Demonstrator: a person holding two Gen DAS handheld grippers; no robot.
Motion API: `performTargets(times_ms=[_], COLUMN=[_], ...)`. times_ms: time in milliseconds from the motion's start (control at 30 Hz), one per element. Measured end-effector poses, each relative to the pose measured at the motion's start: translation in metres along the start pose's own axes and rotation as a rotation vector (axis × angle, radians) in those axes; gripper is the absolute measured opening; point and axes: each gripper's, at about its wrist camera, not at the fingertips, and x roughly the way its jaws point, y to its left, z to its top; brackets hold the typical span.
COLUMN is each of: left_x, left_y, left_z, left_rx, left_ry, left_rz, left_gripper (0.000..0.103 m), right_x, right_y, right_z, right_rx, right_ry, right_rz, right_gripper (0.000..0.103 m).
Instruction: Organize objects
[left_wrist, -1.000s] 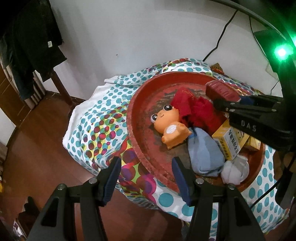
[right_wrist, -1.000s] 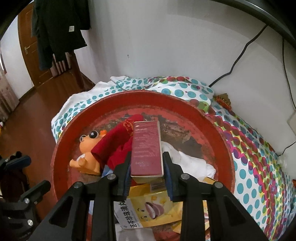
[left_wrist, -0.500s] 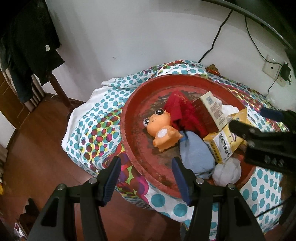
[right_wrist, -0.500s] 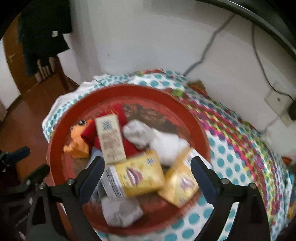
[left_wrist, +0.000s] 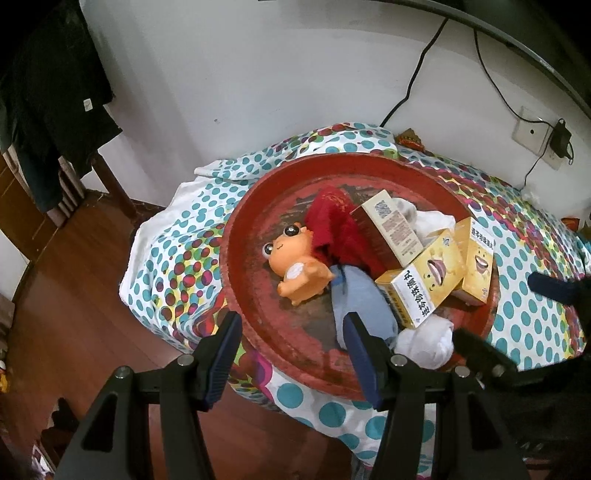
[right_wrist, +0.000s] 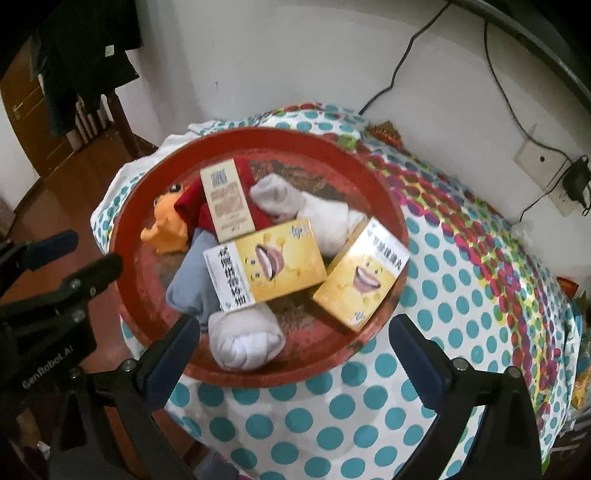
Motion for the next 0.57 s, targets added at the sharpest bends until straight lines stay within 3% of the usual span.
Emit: performTargets(times_ms=[133, 233, 333, 467, 567], left_x=[-0.001, -0.004, -0.008, -0.009, -0.01], left_y=[-0.001, -0.003, -0.006, -0.011, -0.015], left_z=[0.0, 0.001, 0.001, 0.001, 0.0], left_rx=[-0.005, -0.014, -0.011, -0.004, 0.003], left_ry=[0.004, 0.002, -0.008, 0.002, 0.008], left_rz=[-0.009, -0.038, -0.033, -0.04, -0.029], left_gripper=[0.058, 0.058, 0.058, 0.058, 0.058], right_x=[-0.008, -0.011, -0.01, -0.027, -0.029], right_y=[-0.027, -0.017, -0.009, -0.034, -0.016], right_z=[-0.008, -0.025, -0.016, -0.033, -0.04], right_rx=[0.007, 0.004, 0.007, 0.009, 0.008], right_ry=[-0.003, -0.005, -0.002, 0.01, 0.015], right_rz=[0.004, 0.002, 0.002, 0.009, 0.014], right_gripper=[0.101, 0.102, 0.102, 0.102, 0.101])
